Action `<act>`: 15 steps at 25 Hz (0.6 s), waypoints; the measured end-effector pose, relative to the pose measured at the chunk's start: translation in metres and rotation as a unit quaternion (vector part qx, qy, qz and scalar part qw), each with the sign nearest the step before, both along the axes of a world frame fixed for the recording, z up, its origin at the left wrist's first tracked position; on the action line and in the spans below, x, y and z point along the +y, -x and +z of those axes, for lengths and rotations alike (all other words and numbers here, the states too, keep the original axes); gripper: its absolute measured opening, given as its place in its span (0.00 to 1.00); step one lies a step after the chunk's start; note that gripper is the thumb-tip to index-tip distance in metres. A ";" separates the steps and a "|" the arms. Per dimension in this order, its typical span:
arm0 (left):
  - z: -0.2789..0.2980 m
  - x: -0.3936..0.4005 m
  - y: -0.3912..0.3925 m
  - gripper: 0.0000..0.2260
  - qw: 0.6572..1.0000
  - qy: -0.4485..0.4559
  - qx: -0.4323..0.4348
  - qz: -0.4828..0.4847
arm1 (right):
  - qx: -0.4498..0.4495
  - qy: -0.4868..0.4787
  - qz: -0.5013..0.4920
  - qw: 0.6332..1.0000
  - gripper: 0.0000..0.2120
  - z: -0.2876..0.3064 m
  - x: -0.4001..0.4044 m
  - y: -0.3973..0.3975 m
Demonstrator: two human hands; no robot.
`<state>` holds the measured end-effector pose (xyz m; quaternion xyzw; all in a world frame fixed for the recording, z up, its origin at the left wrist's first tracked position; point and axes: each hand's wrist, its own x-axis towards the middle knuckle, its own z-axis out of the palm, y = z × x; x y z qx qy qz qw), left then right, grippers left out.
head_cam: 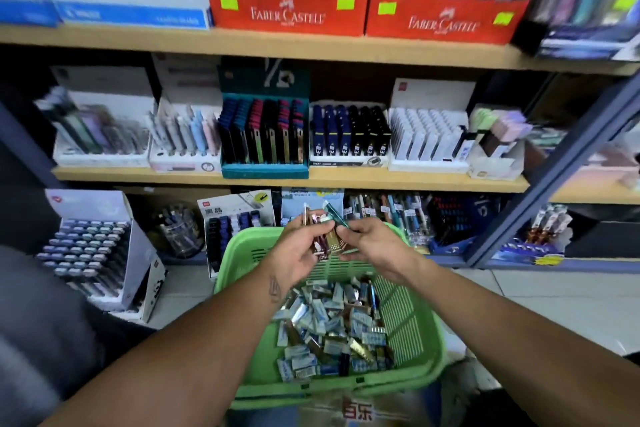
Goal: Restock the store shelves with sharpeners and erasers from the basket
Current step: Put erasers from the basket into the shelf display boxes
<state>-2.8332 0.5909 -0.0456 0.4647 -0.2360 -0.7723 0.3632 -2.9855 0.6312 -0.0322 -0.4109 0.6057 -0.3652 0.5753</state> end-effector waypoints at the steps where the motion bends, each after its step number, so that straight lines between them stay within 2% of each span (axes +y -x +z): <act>1: 0.014 0.001 0.005 0.20 1.000 0.011 0.005 0.001 | 0.008 0.027 0.007 1.000 0.07 0.012 0.002 0.007; 5: 0.065 -0.001 0.022 0.25 0.998 0.069 -0.003 0.010 | 0.049 0.125 -0.027 0.991 0.08 0.058 0.009 0.032; 7: 0.092 -0.002 0.034 0.18 0.995 0.097 -0.009 0.009 | 0.050 0.170 -0.060 0.982 0.06 0.084 0.012 0.045; 10: 0.129 -0.004 0.055 0.14 0.991 0.134 0.001 0.003 | 0.008 0.240 -0.106 0.965 0.02 0.126 0.015 0.062; 15: 0.180 0.001 0.085 0.11 0.980 0.193 0.018 -0.045 | -0.111 0.290 -0.146 0.939 0.07 0.193 0.018 0.085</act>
